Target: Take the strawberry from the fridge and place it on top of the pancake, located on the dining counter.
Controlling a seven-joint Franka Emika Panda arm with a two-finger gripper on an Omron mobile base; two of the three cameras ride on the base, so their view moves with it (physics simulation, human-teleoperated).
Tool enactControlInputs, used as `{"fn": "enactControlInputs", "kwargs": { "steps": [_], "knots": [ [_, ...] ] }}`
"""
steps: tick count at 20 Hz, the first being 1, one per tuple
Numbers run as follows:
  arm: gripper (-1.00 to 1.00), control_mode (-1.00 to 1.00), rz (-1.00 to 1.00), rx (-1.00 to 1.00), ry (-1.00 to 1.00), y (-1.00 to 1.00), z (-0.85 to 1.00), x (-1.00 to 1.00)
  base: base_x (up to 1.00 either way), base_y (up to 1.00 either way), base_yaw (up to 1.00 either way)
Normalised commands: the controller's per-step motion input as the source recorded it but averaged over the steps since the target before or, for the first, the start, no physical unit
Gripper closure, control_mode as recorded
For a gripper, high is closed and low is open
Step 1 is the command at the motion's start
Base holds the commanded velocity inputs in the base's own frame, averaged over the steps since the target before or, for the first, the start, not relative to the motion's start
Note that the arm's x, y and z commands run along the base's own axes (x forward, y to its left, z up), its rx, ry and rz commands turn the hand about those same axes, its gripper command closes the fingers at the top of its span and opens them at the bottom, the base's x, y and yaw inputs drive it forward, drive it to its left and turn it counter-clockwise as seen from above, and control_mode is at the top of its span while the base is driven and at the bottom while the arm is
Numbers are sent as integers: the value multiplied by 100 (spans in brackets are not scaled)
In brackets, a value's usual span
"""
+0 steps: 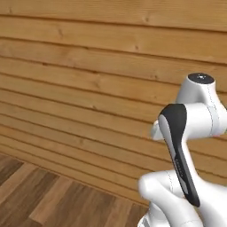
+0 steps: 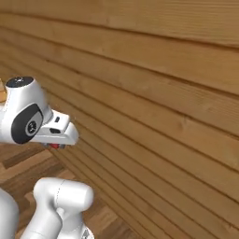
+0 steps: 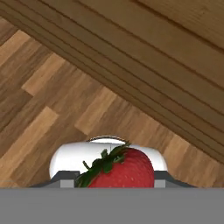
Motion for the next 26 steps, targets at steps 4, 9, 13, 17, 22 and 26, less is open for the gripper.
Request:
{"fn": "enactControlInputs", "kwargs": {
  "steps": [4, 9, 13, 17, 22, 26],
  "knots": [
    [100, 100, 0, 0, 0, 0, 0, 0, 52, 0, 90],
    [100, 100, 0, 0, 0, 0, 0, 0, 68, 8, 83],
    [100, 100, 0, 0, 0, 0, 0, 0, 74, 9, 79],
    [100, 100, 0, 0, 0, 0, 0, 0, 88, 0, 74],
    [100, 100, 0, 0, 0, 0, 0, 0, 97, 0, 74],
    [100, 100, 0, 0, 0, 0, 0, 0, 86, -15, 81]
  ]
}}
